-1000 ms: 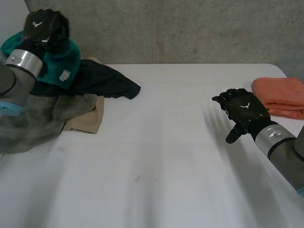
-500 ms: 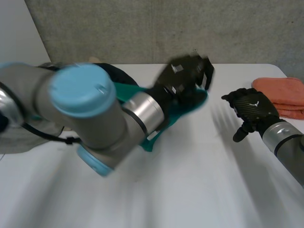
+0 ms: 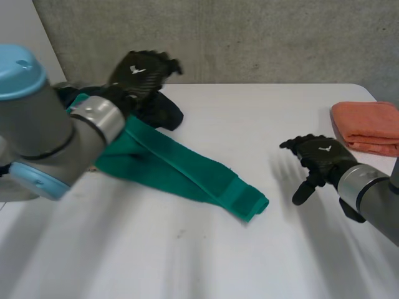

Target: Fold the laundry.

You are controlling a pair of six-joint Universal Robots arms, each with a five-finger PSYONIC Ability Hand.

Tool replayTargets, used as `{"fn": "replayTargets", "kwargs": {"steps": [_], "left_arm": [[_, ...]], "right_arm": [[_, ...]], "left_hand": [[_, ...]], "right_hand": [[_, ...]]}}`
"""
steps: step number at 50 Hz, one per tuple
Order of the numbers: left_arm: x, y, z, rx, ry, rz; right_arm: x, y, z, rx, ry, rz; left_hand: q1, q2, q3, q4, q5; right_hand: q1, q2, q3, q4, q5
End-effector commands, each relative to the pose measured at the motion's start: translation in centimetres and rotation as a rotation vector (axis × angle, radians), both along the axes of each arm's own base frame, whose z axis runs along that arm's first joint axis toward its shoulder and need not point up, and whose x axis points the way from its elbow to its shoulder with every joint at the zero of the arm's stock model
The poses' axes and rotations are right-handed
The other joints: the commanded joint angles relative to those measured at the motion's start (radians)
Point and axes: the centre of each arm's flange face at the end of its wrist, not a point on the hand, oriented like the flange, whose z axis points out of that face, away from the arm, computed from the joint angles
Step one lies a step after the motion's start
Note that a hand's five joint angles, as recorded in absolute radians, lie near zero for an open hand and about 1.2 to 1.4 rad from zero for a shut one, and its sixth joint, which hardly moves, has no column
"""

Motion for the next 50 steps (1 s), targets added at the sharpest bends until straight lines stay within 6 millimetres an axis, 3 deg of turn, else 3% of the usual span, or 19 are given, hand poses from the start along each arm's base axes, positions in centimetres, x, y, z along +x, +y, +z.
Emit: {"fn": "replayTargets", "kwargs": {"steps": [1, 8, 19, 23, 26, 31, 35, 36, 43, 47, 50], "left_arm": [[5.5, -5.8, -5.3, 0.023, -0.22, 0.049], [7.4, -8.3, -9.6, 0.114, -0.299, 0.034], [7.6, -10.1, -14.4, 0.089, -0.458, 0.054], [7.2, -10.5, -15.0, 0.075, -0.484, 0.069], [6.9, -10.7, -14.8, 0.062, -0.499, 0.079], [5.8, -9.1, -11.3, 0.048, -0.478, 0.106], [3.7, -6.1, -6.4, 0.013, -0.347, 0.086], [2.6, -4.7, -4.3, -0.006, -0.276, 0.07], [-1.2, 1.7, 2.2, 0.022, 0.023, 0.025], [-2.3, 4.1, 3.8, 0.081, 0.158, 0.047], [-3.2, 5.3, 3.8, 0.124, 0.212, 0.05]], "right_arm": [[1.0, 1.2, -0.8, 0.003, 0.041, 0.044], [1.1, 1.4, -1.3, -0.017, 0.092, 0.049], [1.1, 1.3, -1.5, -0.035, 0.1, 0.05], [1.0, 1.4, -1.5, -0.035, 0.101, 0.049], [1.0, 1.3, -1.4, -0.043, 0.099, 0.047], [0.8, 1.2, -1.3, -0.048, 0.103, 0.041], [0.6, 1.0, -1.0, -0.055, 0.102, 0.032], [0.5, 0.9, -1.0, -0.055, 0.102, 0.029], [0.1, 0.4, -0.9, -0.062, 0.106, 0.014], [-0.4, -0.1, -0.7, -0.07, 0.103, -0.005], [-0.7, -0.4, -0.5, -0.069, 0.1, -0.019]], "left_hand": [[0.018, 0.039, 0.023, 0.04, 0.055], [0.05, 0.071, 0.056, 0.072, 0.088], [0.059, 0.08, 0.065, 0.081, 0.096], [0.369, 0.39, 0.375, 0.391, 0.407], [0.967, 0.988, 0.973, 0.989, 1.005], [0.972, 0.993, 0.977, 0.993, 1.009], [0.972, 0.993, 0.977, 0.993, 1.009], [0.972, 0.993, 0.977, 0.993, 1.009], [0.972, 0.993, 0.977, 0.993, 1.009], [0.972, 0.993, 0.977, 0.993, 1.009], [0.972, 0.993, 0.977, 0.993, 1.009]], "right_hand": [[-0.047, -0.034, -0.035, -0.043, -0.04], [-0.047, -0.034, -0.035, -0.043, -0.04], [-0.047, -0.034, -0.035, -0.043, -0.04], [-0.047, -0.034, -0.035, -0.043, -0.04], [-0.047, -0.034, -0.035, -0.043, -0.04], [-0.047, -0.034, -0.035, -0.043, -0.04], [-0.047, -0.034, -0.035, -0.043, -0.04], [-0.047, -0.034, -0.035, -0.043, -0.04], [-0.047, -0.034, -0.035, -0.043, -0.04], [-0.047, -0.034, -0.035, -0.043, -0.04], [-0.047, -0.034, -0.035, -0.043, -0.04]]}}
